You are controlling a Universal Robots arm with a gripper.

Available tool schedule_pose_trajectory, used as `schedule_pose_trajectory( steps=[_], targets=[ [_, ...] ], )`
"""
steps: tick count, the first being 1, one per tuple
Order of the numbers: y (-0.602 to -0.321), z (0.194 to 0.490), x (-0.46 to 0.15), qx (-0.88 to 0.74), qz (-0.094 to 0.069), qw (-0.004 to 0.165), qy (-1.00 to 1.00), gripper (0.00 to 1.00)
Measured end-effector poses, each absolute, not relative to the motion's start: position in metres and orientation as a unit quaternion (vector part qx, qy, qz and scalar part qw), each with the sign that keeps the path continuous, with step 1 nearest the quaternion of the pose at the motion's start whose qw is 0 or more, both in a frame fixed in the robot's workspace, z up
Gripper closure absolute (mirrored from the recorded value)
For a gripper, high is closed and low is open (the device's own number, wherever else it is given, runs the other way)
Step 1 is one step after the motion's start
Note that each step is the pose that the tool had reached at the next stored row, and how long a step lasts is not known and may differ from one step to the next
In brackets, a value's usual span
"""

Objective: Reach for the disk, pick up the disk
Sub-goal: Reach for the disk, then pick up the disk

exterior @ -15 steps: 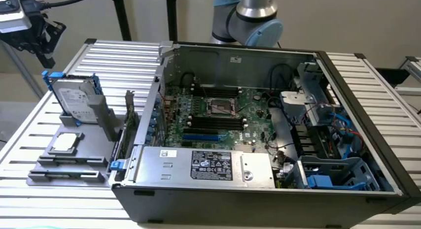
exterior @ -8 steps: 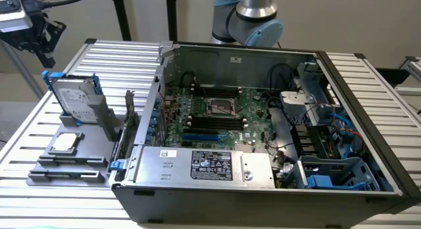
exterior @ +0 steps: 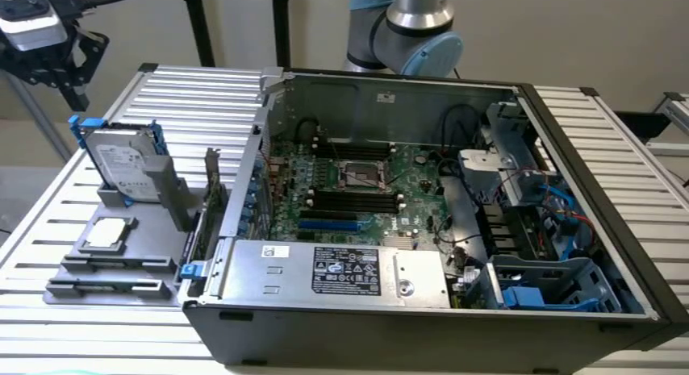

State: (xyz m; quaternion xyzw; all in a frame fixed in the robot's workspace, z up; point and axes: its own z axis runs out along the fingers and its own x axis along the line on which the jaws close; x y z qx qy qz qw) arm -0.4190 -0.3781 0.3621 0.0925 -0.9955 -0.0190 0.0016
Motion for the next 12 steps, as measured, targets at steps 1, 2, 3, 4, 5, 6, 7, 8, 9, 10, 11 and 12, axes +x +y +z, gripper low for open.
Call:
schedule_pose_trajectory(
  steps=[1, 2, 3, 4, 5, 6, 7, 8, 9, 10, 11, 12],
  targets=[
    [-0.3782, 0.3621, -0.419, 0.102, -0.019, 0.002, -0.995, 0.89],
    [-0.3781, 0.3621, -0.419, 0.111, -0.019, 0.002, -0.994, 0.89],
    [-0.3781, 0.362, -0.419, 0.12, -0.019, 0.002, -0.993, 0.89],
    [-0.3781, 0.3621, -0.419, 0.129, -0.019, 0.002, -0.991, 0.89],
    [-0.3781, 0.3621, -0.419, 0.138, -0.019, 0.002, -0.99, 0.89],
    [-0.3781, 0.3621, -0.419, 0.147, -0.019, 0.003, -0.989, 0.89],
    [-0.3781, 0.3622, -0.419, 0.155, -0.019, 0.003, -0.988, 0.89],
    [-0.3782, 0.3624, -0.419, 0.164, -0.019, 0.003, -0.986, 0.89],
    [-0.3781, 0.3628, -0.419, 0.173, -0.019, 0.003, -0.985, 0.89],
    [-0.3781, 0.3634, -0.419, 0.183, -0.019, 0.003, -0.983, 0.89],
    [-0.3781, 0.364, -0.419, 0.192, -0.019, 0.003, -0.981, 0.89],
    [-0.3781, 0.3648, -0.419, 0.2, -0.019, 0.004, -0.98, 0.89]
  ],
)
